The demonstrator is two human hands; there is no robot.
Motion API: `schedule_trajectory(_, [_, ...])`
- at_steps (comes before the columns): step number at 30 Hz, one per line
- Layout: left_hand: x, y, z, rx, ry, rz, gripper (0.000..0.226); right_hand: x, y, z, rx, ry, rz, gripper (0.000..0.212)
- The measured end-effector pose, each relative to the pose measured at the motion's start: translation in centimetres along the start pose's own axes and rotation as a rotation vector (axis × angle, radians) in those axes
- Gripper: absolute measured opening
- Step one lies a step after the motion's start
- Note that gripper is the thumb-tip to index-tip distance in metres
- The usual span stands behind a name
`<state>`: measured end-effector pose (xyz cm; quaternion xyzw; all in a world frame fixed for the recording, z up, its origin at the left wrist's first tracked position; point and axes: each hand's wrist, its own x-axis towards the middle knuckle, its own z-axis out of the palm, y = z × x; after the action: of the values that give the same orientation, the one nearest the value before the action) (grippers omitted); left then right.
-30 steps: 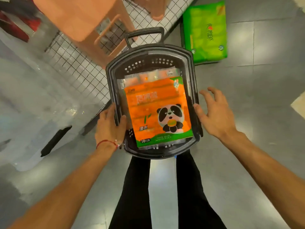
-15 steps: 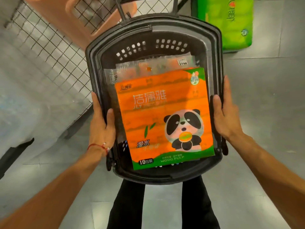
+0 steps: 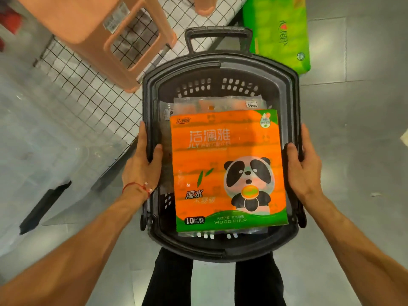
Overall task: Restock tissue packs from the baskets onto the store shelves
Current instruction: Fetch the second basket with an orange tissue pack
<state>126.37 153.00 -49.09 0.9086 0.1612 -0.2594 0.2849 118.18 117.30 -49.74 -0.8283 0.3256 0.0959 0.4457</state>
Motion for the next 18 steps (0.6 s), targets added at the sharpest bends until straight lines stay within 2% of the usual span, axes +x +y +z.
schedule_trajectory(7, [-5.5, 6.8, -4.1, 0.018, -0.122, 0.238, 0.072, -10.7, -0.5, -8.5, 0.144, 0.163, 0.116, 0.055])
schedule_trajectory(18, [-15.4, 23.6, -7.6, 0.163, -0.265, 0.633, 0.069, -25.9, -2.3, -20.1, 0.478, 0.447, 0.31, 0.057])
